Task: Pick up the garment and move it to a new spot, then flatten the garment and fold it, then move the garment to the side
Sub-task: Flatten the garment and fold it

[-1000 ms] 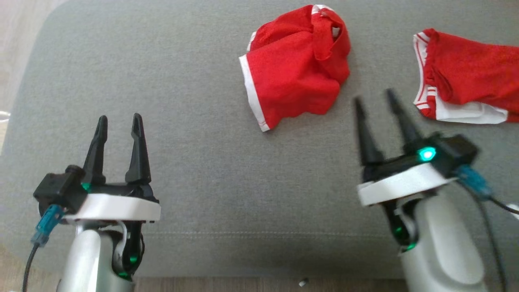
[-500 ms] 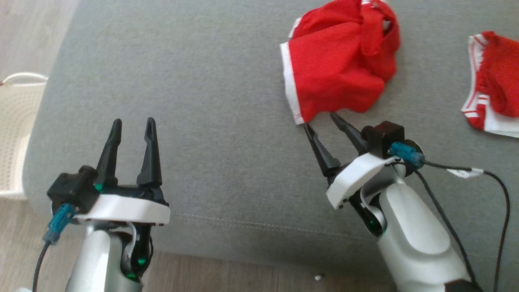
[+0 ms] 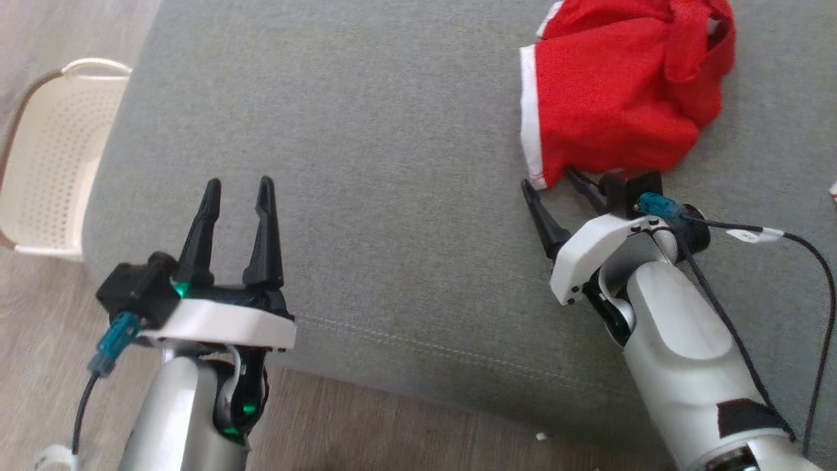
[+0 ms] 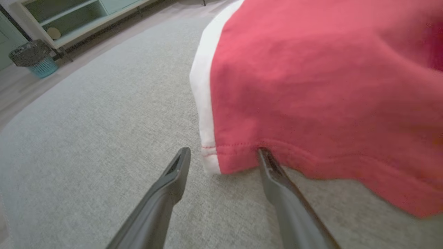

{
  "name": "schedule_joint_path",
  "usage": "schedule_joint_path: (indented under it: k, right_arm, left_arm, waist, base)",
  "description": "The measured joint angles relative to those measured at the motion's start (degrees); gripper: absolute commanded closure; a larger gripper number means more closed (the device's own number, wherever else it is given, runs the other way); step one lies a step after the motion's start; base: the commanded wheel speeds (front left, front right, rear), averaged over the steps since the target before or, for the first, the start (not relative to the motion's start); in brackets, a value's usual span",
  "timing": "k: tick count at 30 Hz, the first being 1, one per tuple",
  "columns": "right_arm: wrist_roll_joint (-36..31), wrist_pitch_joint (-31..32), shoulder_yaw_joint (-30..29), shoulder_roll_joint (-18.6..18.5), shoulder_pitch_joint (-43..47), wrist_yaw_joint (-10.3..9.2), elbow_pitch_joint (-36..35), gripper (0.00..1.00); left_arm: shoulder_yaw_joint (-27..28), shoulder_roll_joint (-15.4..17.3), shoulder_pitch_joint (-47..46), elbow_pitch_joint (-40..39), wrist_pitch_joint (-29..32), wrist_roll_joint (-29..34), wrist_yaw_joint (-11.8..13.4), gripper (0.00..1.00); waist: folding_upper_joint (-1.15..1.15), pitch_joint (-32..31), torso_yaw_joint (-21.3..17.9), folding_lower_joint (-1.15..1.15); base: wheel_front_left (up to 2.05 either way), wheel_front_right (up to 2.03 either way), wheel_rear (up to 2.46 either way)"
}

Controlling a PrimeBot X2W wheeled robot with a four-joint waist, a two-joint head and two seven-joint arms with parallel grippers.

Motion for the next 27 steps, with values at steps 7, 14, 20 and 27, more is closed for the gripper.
schedule_joint_path:
  k: [7,14,20,27]
  right_arm:
    - [-1.65,-0.23,-1.40,0.03,-2.52,0.00,5.08,1.00]
    - [-1.66,-2.00,-0.63,0.11,-3.74,0.00,7.70,1.00]
    - [-1.21,-4.25,0.54,0.15,-3.51,0.00,6.82,1.00]
    - [-0.88,-4.64,2.47,-0.82,-3.14,0.00,1.21,1.00]
  left_arm:
    - [-1.04,-0.02,-0.32,-0.02,0.00,-1.00,0.48,0.00]
    - [-0.36,-0.02,-0.29,0.03,0.00,-1.00,0.56,0.00]
    - [0.82,-0.03,-0.26,0.51,0.00,-0.48,0.43,0.00]
    - [2.47,-0.01,-0.18,0.81,0.00,0.60,-0.07,0.00]
  waist:
    - [0.00,0.95,1.88,0.00]
    - [0.00,0.24,1.16,0.00]
    - [0.00,-1.38,-2.32,0.00]
    - [0.00,-3.25,-7.85,0.00]
  base:
    - [0.00,0.00,0.00]
    - [0.00,0.00,0.00]
    - [0.00,0.00,0.00]
    - [0.00,0.00,0.00]
